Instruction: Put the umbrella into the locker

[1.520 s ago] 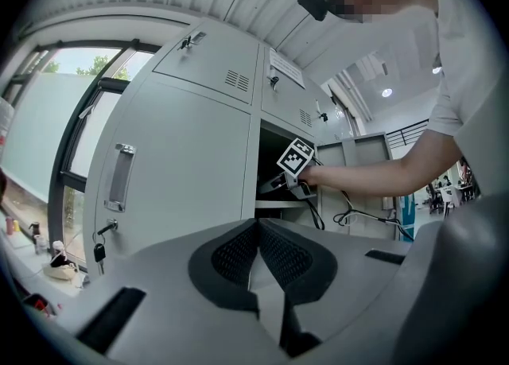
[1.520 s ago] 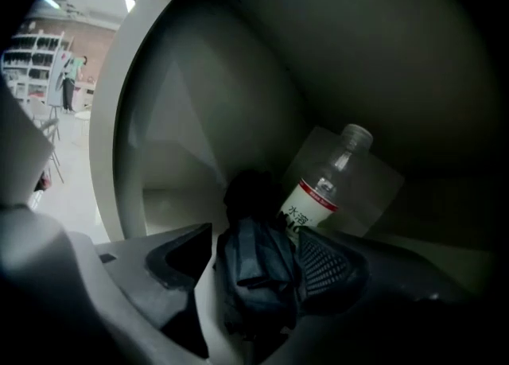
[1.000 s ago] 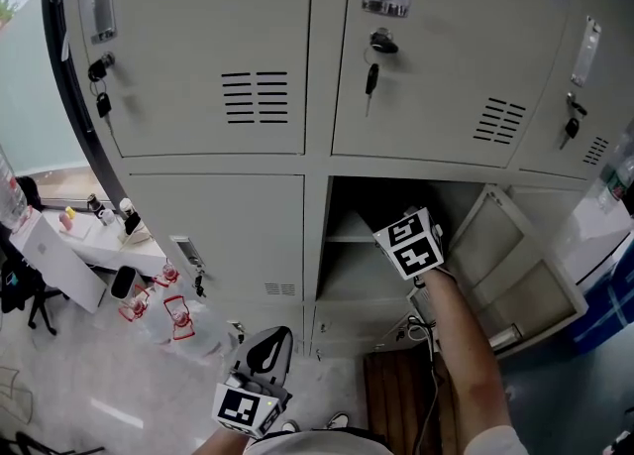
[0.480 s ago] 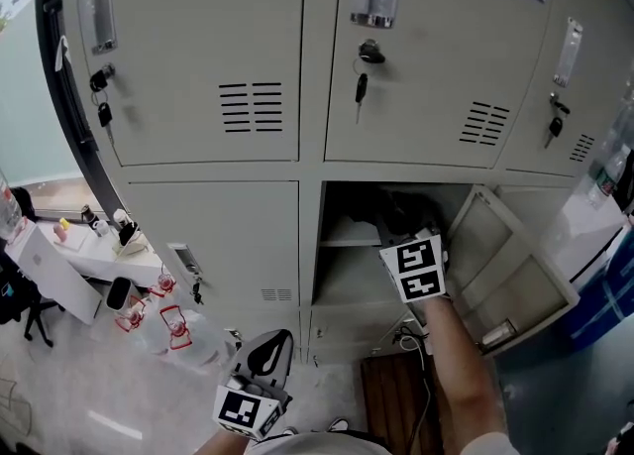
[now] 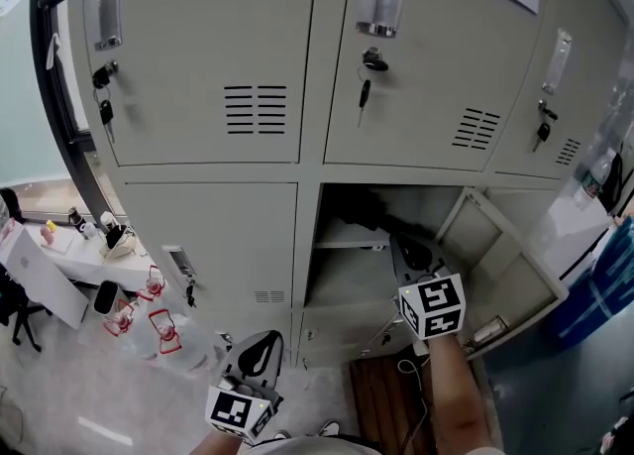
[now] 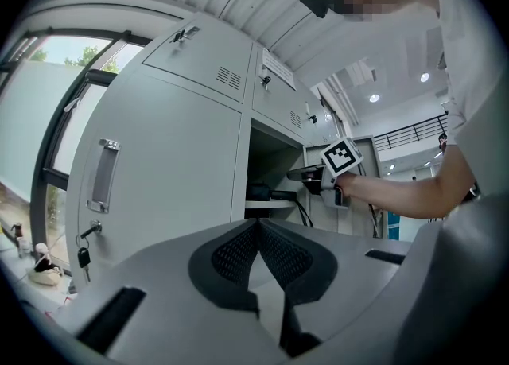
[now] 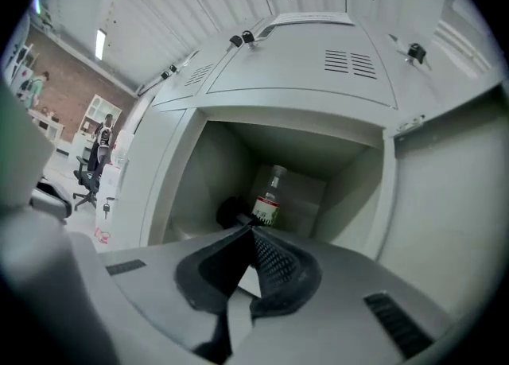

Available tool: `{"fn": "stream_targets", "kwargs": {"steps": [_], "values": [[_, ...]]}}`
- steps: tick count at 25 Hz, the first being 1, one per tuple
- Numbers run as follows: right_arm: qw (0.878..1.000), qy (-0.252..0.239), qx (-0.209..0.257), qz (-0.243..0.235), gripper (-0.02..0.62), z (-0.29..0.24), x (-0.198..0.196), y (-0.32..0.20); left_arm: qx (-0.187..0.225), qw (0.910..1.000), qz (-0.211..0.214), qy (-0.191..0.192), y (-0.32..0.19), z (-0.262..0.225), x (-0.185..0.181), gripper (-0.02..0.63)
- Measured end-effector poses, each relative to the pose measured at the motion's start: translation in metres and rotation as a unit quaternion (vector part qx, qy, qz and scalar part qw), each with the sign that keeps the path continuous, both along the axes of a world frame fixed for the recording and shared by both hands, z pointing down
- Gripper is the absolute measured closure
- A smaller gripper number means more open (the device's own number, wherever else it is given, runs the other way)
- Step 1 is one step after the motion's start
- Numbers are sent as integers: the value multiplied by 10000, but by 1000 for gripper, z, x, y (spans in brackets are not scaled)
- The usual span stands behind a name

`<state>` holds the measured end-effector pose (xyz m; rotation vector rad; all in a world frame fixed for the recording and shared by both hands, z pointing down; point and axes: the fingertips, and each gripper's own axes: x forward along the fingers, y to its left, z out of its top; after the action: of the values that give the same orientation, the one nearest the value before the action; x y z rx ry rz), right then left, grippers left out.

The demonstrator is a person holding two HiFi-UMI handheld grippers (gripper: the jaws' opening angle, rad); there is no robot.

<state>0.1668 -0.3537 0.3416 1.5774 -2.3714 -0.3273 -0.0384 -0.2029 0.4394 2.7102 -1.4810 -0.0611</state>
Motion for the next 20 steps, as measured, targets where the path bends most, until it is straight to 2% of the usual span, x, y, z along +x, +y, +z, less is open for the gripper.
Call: {"fn": "stream_targets", "kwargs": {"steps": [10,16,20], "values": [[9982,-596,-14,-32,578,4,18,67,50,9999,-135,-81,-2,-1,-19,578],[9985,-503,101,168,578,7,36,107,92,9997,-227,-97,0,-4,-27,578],[9974,-661,122,265,578,13,43,130,79,9994,-305,-125,1,-4,-34,578]]}}
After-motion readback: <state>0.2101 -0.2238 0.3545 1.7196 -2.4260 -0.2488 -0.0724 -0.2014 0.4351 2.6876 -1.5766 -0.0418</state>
